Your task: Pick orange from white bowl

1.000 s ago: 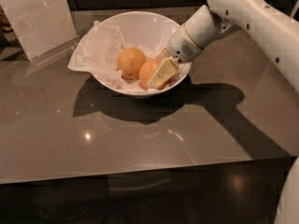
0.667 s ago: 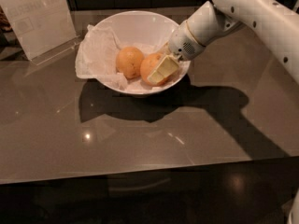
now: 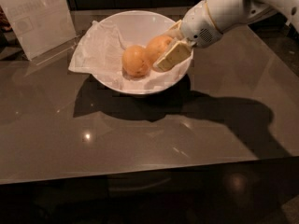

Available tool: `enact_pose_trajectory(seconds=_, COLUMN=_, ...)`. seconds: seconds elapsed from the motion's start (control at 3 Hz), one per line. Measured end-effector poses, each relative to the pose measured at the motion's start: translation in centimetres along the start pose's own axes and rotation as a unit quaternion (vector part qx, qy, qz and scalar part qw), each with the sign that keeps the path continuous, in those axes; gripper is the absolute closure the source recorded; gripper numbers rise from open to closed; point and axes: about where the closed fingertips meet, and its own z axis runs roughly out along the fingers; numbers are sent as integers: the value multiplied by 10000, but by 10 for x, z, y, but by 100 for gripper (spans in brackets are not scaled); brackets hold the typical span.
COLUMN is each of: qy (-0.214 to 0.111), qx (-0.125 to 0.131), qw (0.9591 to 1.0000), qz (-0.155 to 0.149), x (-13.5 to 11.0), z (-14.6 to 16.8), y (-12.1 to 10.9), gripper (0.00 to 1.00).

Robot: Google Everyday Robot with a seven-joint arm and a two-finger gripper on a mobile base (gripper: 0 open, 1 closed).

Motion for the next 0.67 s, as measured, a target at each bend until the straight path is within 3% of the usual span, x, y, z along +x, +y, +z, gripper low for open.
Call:
enact_pose_trajectory(seconds=0.33, qy=-465, qx=92, qw=9986, qz=-254, x=-15, z=-33, y=15, gripper=100)
enact_pose_trajectory(seconds=0.67, qy=-724, qx=467, qw=9955, qz=-403, x=-23, z=-73, y=39, gripper=100)
